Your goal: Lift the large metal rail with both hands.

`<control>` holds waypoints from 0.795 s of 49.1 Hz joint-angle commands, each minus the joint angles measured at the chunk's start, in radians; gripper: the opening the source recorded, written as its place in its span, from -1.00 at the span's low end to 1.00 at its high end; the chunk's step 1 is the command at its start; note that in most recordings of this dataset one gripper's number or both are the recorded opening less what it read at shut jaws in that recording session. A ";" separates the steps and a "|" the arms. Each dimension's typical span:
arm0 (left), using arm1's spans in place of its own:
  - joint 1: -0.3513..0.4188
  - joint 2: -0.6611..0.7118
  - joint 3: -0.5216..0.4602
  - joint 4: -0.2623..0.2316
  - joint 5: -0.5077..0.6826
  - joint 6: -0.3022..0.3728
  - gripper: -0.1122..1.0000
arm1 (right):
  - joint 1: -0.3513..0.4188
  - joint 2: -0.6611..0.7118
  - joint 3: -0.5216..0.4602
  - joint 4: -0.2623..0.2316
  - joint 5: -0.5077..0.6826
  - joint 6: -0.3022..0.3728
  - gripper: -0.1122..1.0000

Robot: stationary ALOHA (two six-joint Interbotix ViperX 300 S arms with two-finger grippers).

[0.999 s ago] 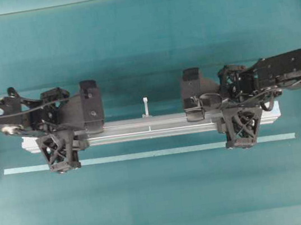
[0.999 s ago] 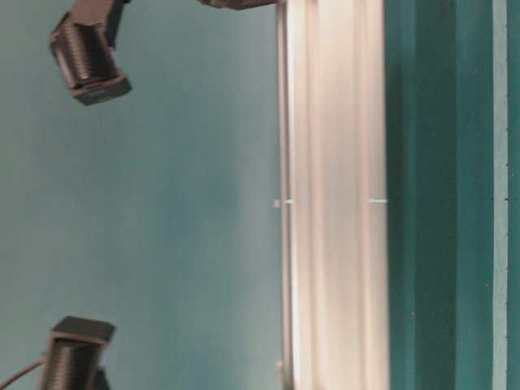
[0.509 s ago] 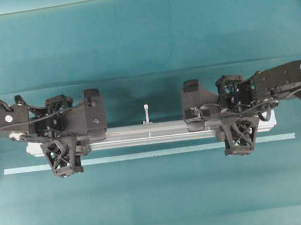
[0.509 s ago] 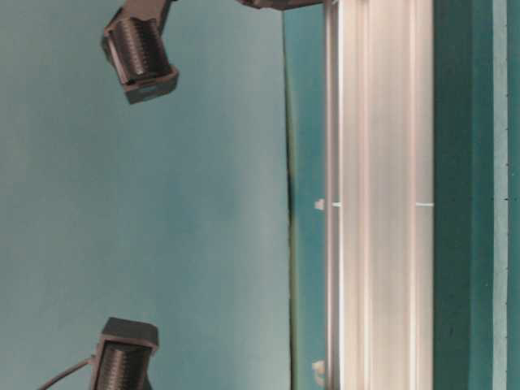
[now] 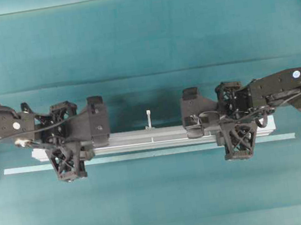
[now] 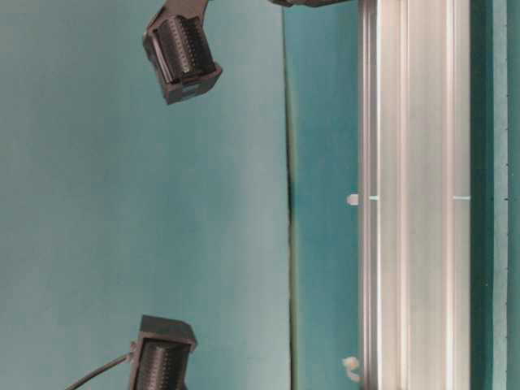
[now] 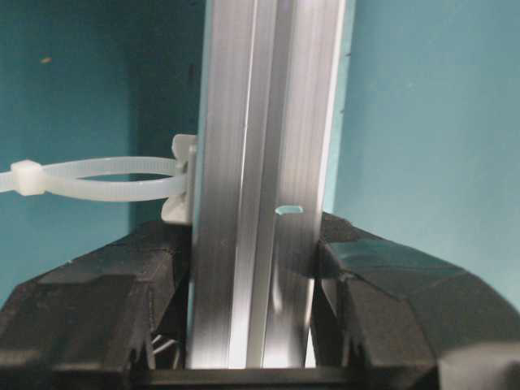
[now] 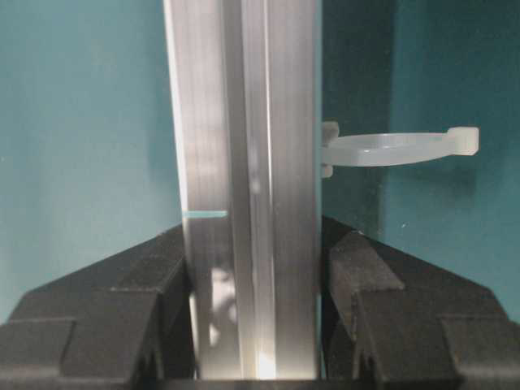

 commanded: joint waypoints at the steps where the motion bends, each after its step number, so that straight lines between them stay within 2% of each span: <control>1: -0.003 0.000 -0.006 0.002 -0.015 -0.011 -0.16 | 0.006 0.003 -0.005 0.003 -0.009 0.008 -0.10; 25: -0.003 0.009 0.012 0.002 -0.032 -0.018 -0.16 | 0.015 0.028 0.002 0.008 -0.029 0.005 -0.10; 39: -0.002 0.009 0.025 0.002 -0.109 -0.015 -0.16 | 0.015 0.031 0.018 0.008 -0.037 0.008 -0.10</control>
